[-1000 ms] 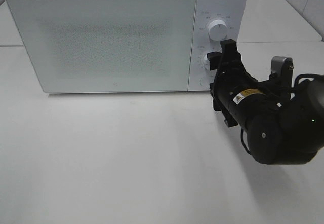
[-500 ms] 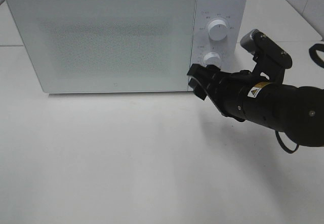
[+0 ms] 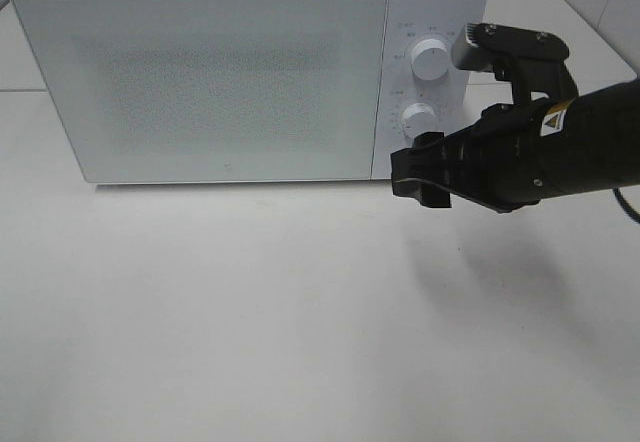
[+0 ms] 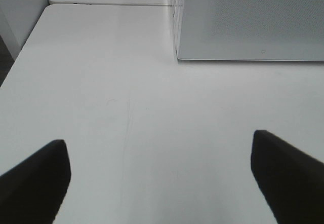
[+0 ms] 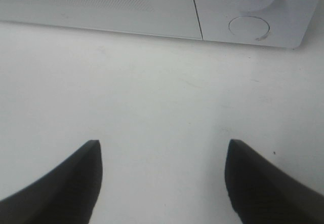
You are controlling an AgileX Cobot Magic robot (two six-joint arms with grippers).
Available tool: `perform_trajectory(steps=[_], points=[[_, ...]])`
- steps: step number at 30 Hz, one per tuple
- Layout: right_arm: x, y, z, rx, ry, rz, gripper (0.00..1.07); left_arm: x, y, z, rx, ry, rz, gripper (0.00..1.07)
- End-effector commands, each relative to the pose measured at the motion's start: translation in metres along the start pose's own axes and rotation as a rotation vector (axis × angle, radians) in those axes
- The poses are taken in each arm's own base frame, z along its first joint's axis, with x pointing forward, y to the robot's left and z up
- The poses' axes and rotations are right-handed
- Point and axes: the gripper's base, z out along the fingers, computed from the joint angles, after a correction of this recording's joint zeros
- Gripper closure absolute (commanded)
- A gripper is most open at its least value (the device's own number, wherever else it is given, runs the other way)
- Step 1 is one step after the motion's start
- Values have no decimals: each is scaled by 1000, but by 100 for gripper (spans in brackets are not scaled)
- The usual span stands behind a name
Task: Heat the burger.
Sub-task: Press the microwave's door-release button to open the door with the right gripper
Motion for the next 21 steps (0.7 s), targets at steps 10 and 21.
perform_trajectory(steps=[10,21], points=[[-4,2,-84,36,96,-195,39,1,-1,-3,3,-33,-11,18],[13,-5,-145,66,88,-243,27,1,-1,-3,3,-33,-11,18]])
